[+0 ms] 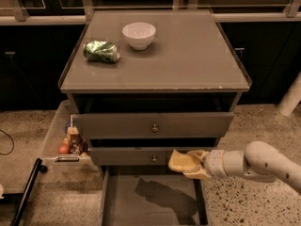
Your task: Place sponge into bottom drawer
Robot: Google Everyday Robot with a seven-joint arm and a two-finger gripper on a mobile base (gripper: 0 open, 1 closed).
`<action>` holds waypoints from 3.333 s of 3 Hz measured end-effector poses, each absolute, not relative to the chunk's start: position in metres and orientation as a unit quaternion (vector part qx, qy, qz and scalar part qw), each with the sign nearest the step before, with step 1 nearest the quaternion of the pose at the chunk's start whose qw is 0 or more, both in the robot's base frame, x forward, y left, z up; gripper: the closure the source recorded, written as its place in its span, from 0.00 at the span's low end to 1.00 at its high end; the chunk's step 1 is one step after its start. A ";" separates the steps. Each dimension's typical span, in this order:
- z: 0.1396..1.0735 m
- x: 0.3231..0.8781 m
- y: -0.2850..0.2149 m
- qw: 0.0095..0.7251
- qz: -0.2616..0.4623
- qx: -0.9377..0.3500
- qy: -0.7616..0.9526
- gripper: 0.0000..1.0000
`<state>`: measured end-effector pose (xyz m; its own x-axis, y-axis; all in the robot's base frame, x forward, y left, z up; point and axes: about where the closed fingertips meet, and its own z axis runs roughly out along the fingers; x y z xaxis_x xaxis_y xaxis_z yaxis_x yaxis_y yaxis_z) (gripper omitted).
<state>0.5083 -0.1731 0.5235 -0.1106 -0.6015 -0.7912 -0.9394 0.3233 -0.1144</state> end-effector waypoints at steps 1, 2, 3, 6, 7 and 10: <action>0.523 0.508 -0.173 0.391 0.216 -0.540 0.713 1.00; 0.485 0.502 -0.160 0.370 0.227 -0.532 0.727 1.00; 0.430 0.497 -0.153 0.352 0.220 -0.526 0.743 1.00; 0.290 0.521 -0.158 0.388 0.211 -0.482 0.757 1.00; 0.289 0.522 -0.159 0.388 0.211 -0.481 0.757 1.00; 0.231 0.547 -0.136 0.410 0.178 -0.499 0.743 1.00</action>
Offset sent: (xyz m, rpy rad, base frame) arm -0.0154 0.0304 -0.1000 -0.0208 0.1468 -0.0303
